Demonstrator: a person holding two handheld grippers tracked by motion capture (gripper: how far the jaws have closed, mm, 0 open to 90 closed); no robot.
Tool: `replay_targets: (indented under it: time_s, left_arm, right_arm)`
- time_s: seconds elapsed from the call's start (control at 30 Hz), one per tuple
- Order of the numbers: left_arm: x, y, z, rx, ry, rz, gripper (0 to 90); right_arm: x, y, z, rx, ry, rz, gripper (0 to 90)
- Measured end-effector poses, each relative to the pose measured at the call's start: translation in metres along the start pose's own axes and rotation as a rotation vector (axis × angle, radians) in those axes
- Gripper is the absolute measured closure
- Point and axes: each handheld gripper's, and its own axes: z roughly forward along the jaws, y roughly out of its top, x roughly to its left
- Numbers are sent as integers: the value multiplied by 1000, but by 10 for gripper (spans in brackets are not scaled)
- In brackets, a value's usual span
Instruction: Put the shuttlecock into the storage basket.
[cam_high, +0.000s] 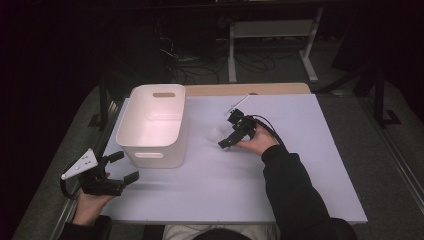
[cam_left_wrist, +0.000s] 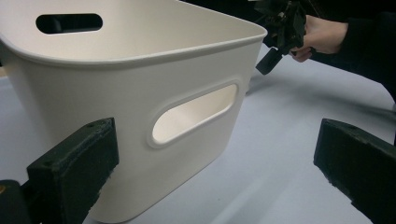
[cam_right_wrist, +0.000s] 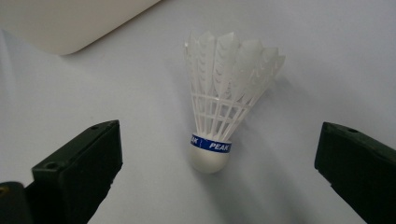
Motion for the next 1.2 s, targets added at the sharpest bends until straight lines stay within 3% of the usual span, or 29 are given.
replay_targets:
  time_s: [0.37,0.4,0.67,1.03,1.2]
  left_arm:
    - [0,0,0,0,-2,1,0]
    - [0,0,0,0,-3,0,0]
    - [0,0,0,0,-3,0,0]
    - [0,0,0,1,-3,0,0]
    - [0,0,0,6,-6,0,0]
  right_arm:
    - [1,0,7,22,2,10,42]
    - [0,0,9,17,10,21,100]
    - [-1,-1,15,34,23,15,172]
    - [-2,-3,20,54,45,35,405]
    - [-3,-4,21,62,31,40,482]
